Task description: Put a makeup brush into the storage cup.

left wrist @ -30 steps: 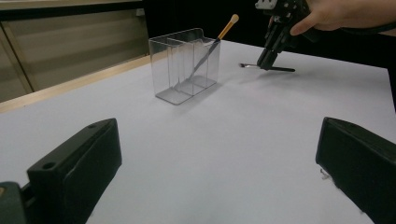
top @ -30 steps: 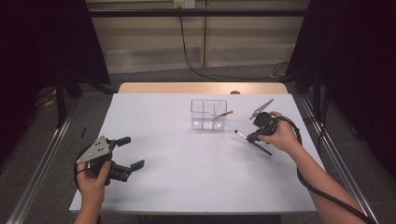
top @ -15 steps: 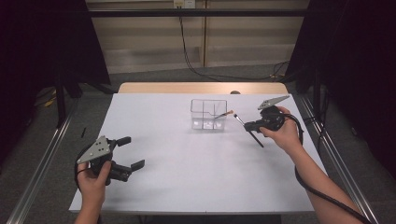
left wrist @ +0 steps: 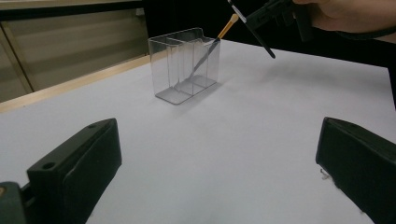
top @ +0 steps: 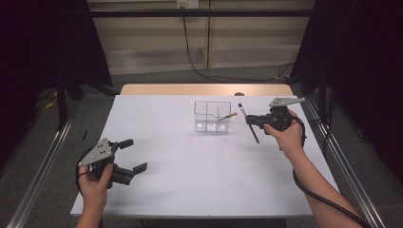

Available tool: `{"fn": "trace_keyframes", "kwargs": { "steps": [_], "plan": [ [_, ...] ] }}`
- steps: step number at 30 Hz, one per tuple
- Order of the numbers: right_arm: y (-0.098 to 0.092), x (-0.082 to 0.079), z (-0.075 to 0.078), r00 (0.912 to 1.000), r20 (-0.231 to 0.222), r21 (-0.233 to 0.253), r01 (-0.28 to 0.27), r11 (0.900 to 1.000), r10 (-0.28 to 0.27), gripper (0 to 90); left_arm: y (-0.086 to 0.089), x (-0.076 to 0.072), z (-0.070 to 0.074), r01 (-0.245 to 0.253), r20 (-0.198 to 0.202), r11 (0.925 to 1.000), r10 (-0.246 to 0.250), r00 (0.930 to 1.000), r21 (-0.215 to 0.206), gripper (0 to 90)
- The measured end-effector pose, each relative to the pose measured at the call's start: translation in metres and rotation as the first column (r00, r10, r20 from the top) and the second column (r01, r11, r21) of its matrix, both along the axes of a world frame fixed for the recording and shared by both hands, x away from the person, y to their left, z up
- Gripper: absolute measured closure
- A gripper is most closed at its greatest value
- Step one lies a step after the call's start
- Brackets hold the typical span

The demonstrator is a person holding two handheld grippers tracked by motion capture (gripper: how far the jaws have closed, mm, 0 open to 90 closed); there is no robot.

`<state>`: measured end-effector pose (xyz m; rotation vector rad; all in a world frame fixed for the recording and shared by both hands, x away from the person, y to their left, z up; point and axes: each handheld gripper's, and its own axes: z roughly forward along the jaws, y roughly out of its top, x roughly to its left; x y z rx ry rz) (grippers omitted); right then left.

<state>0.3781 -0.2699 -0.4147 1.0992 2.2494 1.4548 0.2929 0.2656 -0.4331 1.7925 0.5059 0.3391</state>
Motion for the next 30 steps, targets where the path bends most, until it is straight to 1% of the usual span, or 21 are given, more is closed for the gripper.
{"fn": "trace_keyframes", "kwargs": {
  "steps": [2, 3, 7, 8, 9, 10, 11, 18, 22, 24, 30],
  "plan": [
    [-0.0006, -0.0004, 0.0000, 0.9998, 0.015, 0.022, 0.008, 1.000, -0.009, 84.5, 0.0005, 0.0001, 0.0001, 0.001, 0.002, 1.0000, -0.001, 1.0000, 0.006, 0.2],
    [-0.0010, -0.0005, 0.0001, 0.9996, 0.023, 0.031, 0.015, 0.999, -0.015, 84.5, 0.0002, -0.0003, -0.0001, 0.001, -0.004, 1.0000, -0.001, 1.0000, 0.001, 0.2],
    [-0.0025, -0.0013, 0.0007, 0.9984, 0.044, 0.079, 0.031, 0.996, -0.035, 84.5, 0.0003, -0.0001, -0.0001, 0.000, -0.003, 1.0000, 0.000, 1.0000, 0.002, 0.2],
    [-0.0029, -0.0013, 0.0008, 0.9980, 0.051, 0.090, 0.035, 0.995, -0.039, 84.5, -0.0003, -0.0003, -0.0003, 0.000, -0.007, 1.0000, 0.000, 1.0000, -0.008, 0.2],
    [-0.0032, -0.0015, 0.0010, 0.9974, 0.055, 0.105, 0.039, 0.994, -0.045, 84.5, 0.0005, 0.0003, 0.0000, 0.002, 0.003, 1.0000, -0.002, 1.0000, 0.006, 0.2],
    [-0.0035, -0.0015, 0.0013, 0.9969, 0.063, 0.113, 0.040, 0.993, -0.048, 84.5, -0.0001, 0.0000, -0.0005, 0.003, -0.007, 1.0000, -0.003, 1.0000, 0.001, 0.2],
    [-0.0035, -0.0015, 0.0014, 0.9960, 0.074, 0.122, 0.041, 0.992, -0.050, 84.5, -0.0002, 0.0000, -0.0006, 0.004, -0.008, 1.0000, -0.004, 1.0000, 0.000, 0.2],
    [-0.0016, -0.0009, 0.0015, 0.9899, 0.121, 0.152, 0.055, 0.987, -0.074, 84.5, 0.0000, -0.0001, -0.0009, 0.004, -0.010, 1.0000, -0.004, 0.9999, 0.001, 0.2],
    [-0.0002, 0.0004, 0.0015, 0.9875, 0.134, 0.166, 0.060, 0.984, -0.083, 84.5, -0.0005, -0.0003, -0.0005, 0.009, -0.007, 1.0000, -0.009, 0.9999, 0.002, 0.2],
    [0.0006, 0.0004, 0.0017, 0.9851, 0.146, 0.173, 0.066, 0.983, -0.092, 84.5, -0.0006, -0.0004, -0.0006, 0.007, -0.006, 0.9999, -0.007, 1.0000, 0.007, 0.2],
    [0.0014, 0.0004, 0.0040, 0.9779, 0.177, 0.200, 0.076, 0.977, -0.112, 84.5, -0.0006, -0.0008, -0.0002, 0.007, -0.004, 1.0000, -0.007, 1.0000, 0.004, 0.2]
  ]
}}
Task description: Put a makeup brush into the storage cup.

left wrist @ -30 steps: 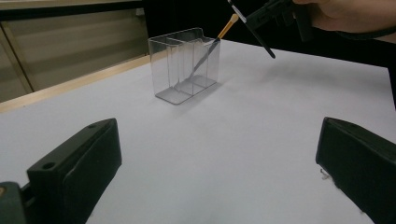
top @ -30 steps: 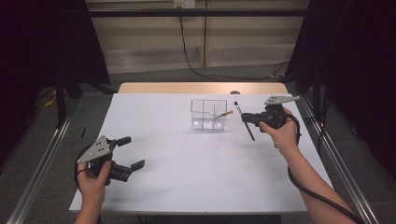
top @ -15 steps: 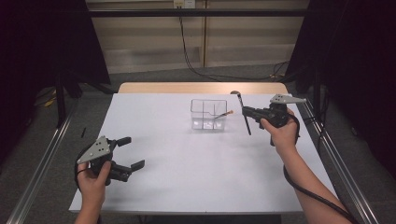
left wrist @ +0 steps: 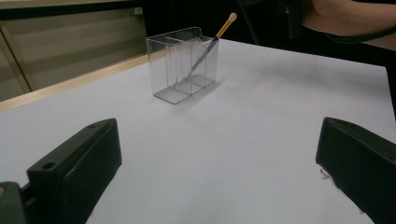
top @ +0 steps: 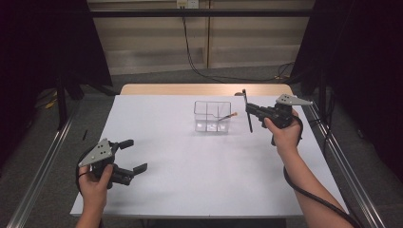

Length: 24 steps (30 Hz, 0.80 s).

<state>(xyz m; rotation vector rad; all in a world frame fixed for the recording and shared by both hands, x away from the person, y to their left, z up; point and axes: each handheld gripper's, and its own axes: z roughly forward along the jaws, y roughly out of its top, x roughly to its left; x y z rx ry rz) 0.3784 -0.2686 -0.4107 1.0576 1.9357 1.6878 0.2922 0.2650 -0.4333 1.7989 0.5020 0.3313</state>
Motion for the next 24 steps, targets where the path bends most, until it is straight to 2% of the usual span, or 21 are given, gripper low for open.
{"fn": "trace_keyframes", "kwargs": {
  "steps": [14, 24],
  "plan": [
    [0.004, 0.006, 0.009, 0.9990, 0.044, 0.018, 0.008, 1.000, -0.009, 84.5, 0.000, 0.000, 0.000, 0.003, 0.001, 1.0000, -0.003, 1.0000, -0.001, 0.2],
    [0.011, 0.013, 0.012, 0.9984, 0.054, 0.033, 0.016, 0.999, -0.017, 84.5, 0.002, 0.000, -0.001, 0.001, 0.000, 1.0000, -0.001, 1.0000, -0.002, 0.2]
  ]
}}
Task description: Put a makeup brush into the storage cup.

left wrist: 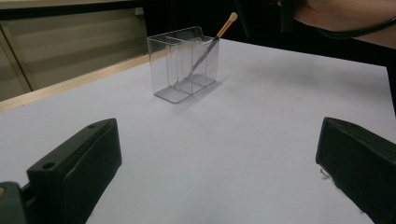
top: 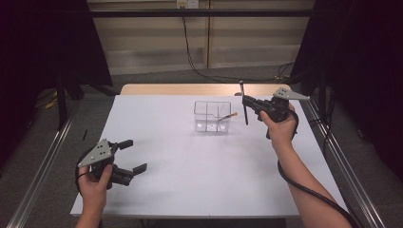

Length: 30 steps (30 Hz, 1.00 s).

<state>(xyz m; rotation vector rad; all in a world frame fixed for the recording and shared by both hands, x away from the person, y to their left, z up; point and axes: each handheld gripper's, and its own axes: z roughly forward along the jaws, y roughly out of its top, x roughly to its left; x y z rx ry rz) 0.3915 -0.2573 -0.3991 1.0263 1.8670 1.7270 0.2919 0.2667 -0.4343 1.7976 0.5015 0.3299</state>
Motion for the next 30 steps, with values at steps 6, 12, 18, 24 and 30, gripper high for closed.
{"fn": "trace_keyframes", "kwargs": {
  "steps": [6, 12, 18, 24, 30],
  "plan": [
    [0.005, 0.006, 0.003, 0.9999, 0.014, 0.009, 0.001, 1.000, -0.001, 84.5, 0.001, 0.000, -0.001, 0.000, -0.004, 1.0000, 0.000, 1.0000, -0.001, 0.2],
    [0.009, 0.012, 0.005, 0.9997, 0.024, 0.029, -0.002, 1.000, 0.001, 84.5, 0.002, 0.000, -0.001, 0.003, -0.006, 1.0000, -0.003, 1.0000, 0.001, 0.2],
    [0.016, 0.017, 0.007, 0.9994, 0.034, 0.009, 0.005, 1.000, -0.005, 84.5, 0.002, 0.000, -0.002, 0.002, -0.009, 1.0000, -0.002, 1.0000, 0.002, 0.2],
    [0.018, 0.021, 0.011, 0.9988, 0.050, 0.021, 0.004, 1.000, -0.005, 84.5, 0.003, -0.001, -0.002, 0.002, -0.006, 1.0000, -0.002, 1.0000, 0.003, 0.2],
    [0.023, 0.025, 0.015, 0.9979, 0.064, 0.035, 0.002, 0.999, -0.004, 84.4, 0.002, -0.001, -0.002, 0.005, -0.006, 1.0000, -0.005, 1.0000, 0.002, 0.2]
  ]
}}
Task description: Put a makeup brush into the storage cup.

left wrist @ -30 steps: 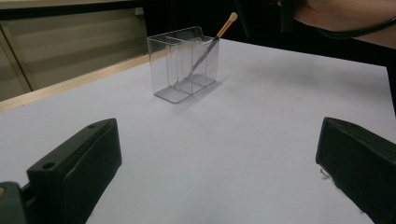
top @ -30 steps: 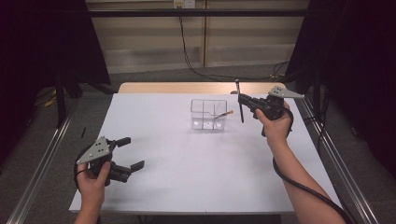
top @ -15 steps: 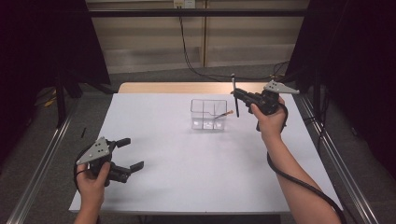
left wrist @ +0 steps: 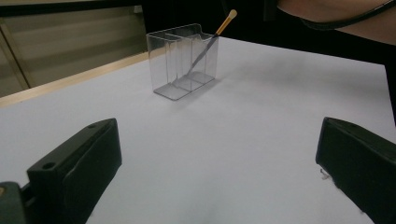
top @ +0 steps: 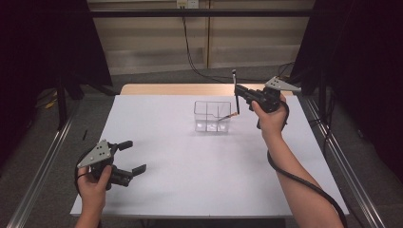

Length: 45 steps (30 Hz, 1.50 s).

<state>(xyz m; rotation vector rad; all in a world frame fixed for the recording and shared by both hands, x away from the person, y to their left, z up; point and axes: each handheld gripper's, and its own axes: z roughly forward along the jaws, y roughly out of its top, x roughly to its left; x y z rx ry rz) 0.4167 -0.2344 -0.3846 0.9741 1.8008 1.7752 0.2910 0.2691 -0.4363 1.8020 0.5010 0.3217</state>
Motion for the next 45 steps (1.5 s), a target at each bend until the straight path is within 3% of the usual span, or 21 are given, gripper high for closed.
{"fn": "trace_keyframes", "kwargs": {
  "steps": [13, 45],
  "plan": [
    [0.005, 0.008, 0.002, 0.9999, 0.010, 0.024, 0.011, 1.000, -0.011, 84.5, 0.001, -0.001, 0.000, -0.003, -0.001, 1.0000, 0.003, 1.0000, -0.002, 0.3],
    [0.021, 0.018, -0.005, 0.9993, 0.031, 0.009, -0.021, 1.000, 0.021, 84.4, 0.003, -0.003, -0.001, -0.002, 0.001, 1.0000, 0.002, 1.0000, 0.002, 0.3]
  ]
}}
